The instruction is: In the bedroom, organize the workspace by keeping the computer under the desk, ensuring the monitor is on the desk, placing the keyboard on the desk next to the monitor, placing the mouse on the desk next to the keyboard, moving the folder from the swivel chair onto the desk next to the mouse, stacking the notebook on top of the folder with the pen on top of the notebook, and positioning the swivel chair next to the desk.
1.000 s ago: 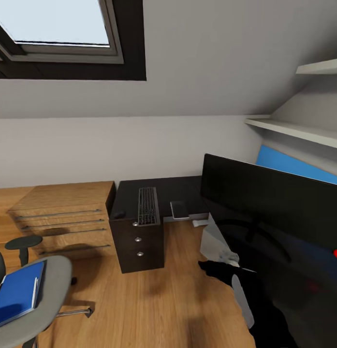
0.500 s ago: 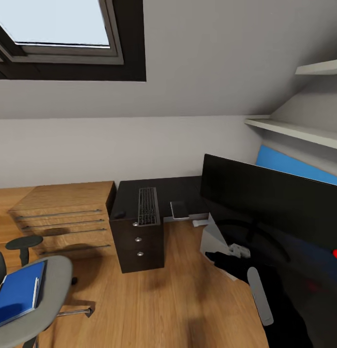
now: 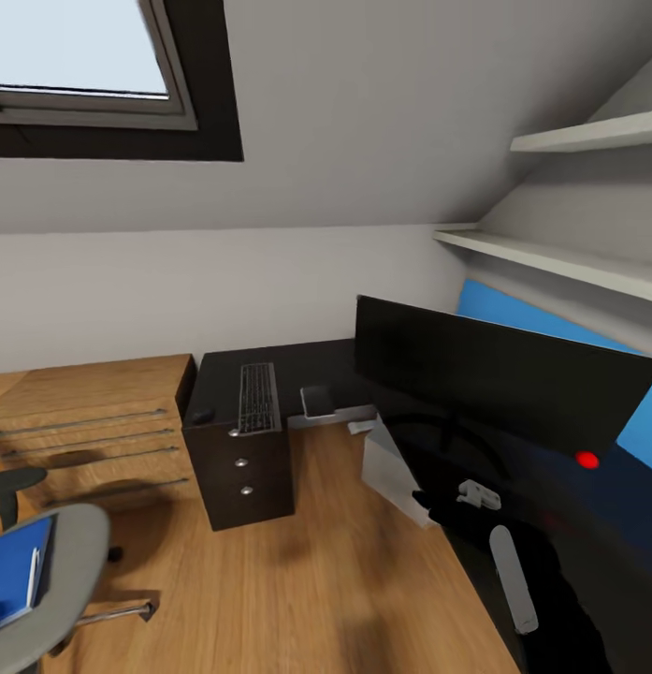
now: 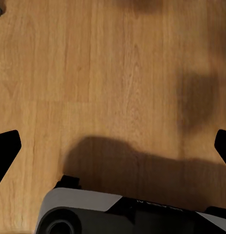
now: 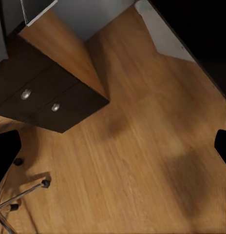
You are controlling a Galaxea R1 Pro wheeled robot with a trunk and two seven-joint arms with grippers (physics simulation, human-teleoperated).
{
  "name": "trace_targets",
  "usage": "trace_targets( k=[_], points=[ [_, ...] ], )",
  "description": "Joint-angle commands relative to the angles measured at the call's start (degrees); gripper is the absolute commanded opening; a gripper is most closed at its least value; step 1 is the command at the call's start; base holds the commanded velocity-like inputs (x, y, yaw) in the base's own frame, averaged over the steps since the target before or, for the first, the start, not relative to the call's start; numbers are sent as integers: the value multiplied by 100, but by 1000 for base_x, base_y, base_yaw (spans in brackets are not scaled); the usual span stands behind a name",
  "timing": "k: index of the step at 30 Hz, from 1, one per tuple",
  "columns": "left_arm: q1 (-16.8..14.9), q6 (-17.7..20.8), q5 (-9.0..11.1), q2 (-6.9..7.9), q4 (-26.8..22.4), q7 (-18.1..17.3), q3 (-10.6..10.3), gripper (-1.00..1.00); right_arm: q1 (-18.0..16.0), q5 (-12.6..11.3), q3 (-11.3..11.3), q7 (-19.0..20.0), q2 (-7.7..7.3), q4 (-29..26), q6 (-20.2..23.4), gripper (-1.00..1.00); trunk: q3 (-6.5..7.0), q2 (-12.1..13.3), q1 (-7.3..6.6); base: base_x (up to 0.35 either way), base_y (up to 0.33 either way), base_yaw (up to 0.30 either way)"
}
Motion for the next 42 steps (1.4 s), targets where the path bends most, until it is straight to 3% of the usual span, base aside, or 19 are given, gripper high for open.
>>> trace_targets(
  k=[1,12,20,21,27,38,42],
  points=[
    [-3,-20,32,7,-7,44,-49,100,-7,19,-19,33,6,2,16,100,-8,-13,3,-100,-78,-232],
    [-3,-25,40,15,-10,52,-41,100,-7,21,-25,24,3,27,-75,100,28,-13,3,-25,-19,-258],
    [-3,-25,40,16,-7,52,-13,100,-7,21,-60,8,3,24,-78,100,30,-13,3,0,0,-65],
    [-3,-25,40,21,-7,52,0,100,-7,14,-182,27,3,24,-78,100,30,-13,3,0,0,-3],
    [-3,-25,48,33,-7,54,8,100,-7,12,-238,33,3,24,-78,100,30,-13,3,0,0,-19],
    [-3,-32,58,49,-11,61,15,100,-7,7,-634,52,3,20,-78,100,30,-13,3,0,0,-226],
    [-3,-34,58,57,-10,61,26,100,-7,-1,-1010,86,9,23,-74,100,30,-13,3,0,0,-264]
  ],
)
